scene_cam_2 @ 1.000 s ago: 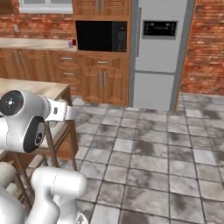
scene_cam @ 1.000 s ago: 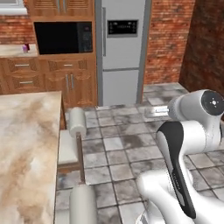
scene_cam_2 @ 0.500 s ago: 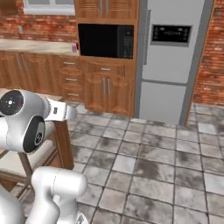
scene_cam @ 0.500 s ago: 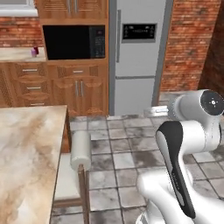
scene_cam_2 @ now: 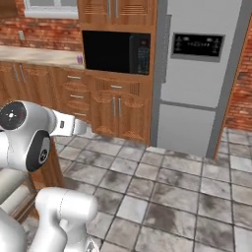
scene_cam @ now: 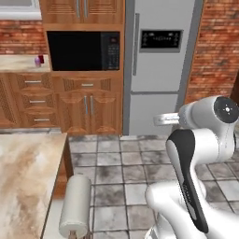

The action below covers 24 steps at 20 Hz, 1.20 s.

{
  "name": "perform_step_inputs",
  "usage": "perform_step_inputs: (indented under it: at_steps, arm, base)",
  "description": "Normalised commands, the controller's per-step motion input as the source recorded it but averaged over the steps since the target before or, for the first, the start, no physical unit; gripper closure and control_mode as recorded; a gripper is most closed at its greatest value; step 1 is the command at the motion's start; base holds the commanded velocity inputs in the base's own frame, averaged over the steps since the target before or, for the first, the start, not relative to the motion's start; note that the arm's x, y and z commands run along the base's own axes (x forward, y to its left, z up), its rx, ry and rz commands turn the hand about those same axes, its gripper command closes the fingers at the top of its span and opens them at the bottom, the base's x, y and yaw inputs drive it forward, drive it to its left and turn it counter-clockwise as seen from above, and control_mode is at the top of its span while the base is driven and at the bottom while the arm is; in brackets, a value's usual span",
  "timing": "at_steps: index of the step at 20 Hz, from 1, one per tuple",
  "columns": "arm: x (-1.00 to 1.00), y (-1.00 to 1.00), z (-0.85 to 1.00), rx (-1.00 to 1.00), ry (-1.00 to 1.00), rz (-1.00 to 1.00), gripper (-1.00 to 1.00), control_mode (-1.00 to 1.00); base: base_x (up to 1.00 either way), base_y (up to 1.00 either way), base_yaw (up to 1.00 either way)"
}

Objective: Four empty soda cans are scattered around the kitchen. Gather all the cans and cluster them next to the stove for recycling.

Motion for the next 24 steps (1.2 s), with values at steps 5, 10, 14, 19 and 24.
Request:
perform_step_inputs:
  at_steps: [5,10,14,19,24]
  arm:
    - [0.0,0.0,0.0,0.0,0.0,0.0,-1.0,1.0]
    - [0.0,0.0,0.0,0.0,0.0,0.0,-1.0,1.0]
    - [0.0,0.0,0.0,0.0,0.0,0.0,-1.0,1.0]
    - [0.0,0.0,0.0,0.0,0.0,0.0,-1.0,1.0]
    - [0.0,0.0,0.0,0.0,0.0,0.0,-1.0,1.0]
  base:
    - [0.61,-0.39,0.01]
    - [0.45,-0.31,0.0]
    - [0.31,-0.28,0.0]
    - [0.42,-0.21,0.0]
    - [0.3,-0.59,0.0]
